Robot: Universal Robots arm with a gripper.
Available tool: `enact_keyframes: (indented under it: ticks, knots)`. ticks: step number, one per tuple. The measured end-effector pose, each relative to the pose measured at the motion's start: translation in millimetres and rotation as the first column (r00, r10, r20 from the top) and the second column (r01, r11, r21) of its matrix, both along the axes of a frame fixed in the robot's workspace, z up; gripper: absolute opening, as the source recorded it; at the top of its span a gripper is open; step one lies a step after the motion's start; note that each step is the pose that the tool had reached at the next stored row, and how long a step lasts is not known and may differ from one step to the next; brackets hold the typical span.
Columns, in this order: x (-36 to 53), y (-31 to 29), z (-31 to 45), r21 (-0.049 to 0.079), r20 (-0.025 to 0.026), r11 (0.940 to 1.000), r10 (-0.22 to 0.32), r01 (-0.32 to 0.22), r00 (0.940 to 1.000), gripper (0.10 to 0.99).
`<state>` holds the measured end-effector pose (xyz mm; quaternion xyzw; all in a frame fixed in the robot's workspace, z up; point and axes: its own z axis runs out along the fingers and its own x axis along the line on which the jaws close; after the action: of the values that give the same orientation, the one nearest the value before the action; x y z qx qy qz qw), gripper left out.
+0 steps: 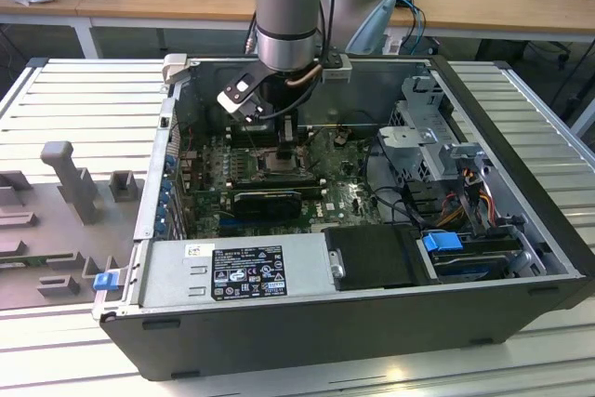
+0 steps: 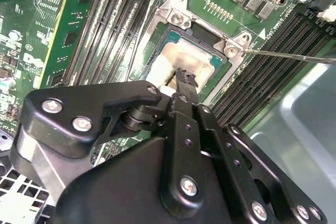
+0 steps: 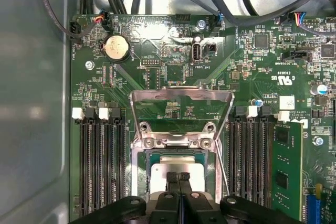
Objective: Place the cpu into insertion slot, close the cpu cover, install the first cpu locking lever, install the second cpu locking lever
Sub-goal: 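Close the cpu cover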
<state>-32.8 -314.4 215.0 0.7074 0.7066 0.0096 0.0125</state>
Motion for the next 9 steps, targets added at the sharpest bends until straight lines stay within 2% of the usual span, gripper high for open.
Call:
enact_keyframes:
  ticks: [3, 5, 9]
  knots:
    - [0.8, 0.0, 0.8, 0.0, -0.0024, 1.0, 0.0, 0.0, 1.0, 0.106]
    - [7.6, -0.1, 0.9, 0.0, -0.0093, 1.0, 0.0, 0.0, 1.0, 0.106]
    - [13.4, -0.1, 2.4, 0.0, -0.0104, 1.0, 0.0, 0.0, 0.9999, 0.106]
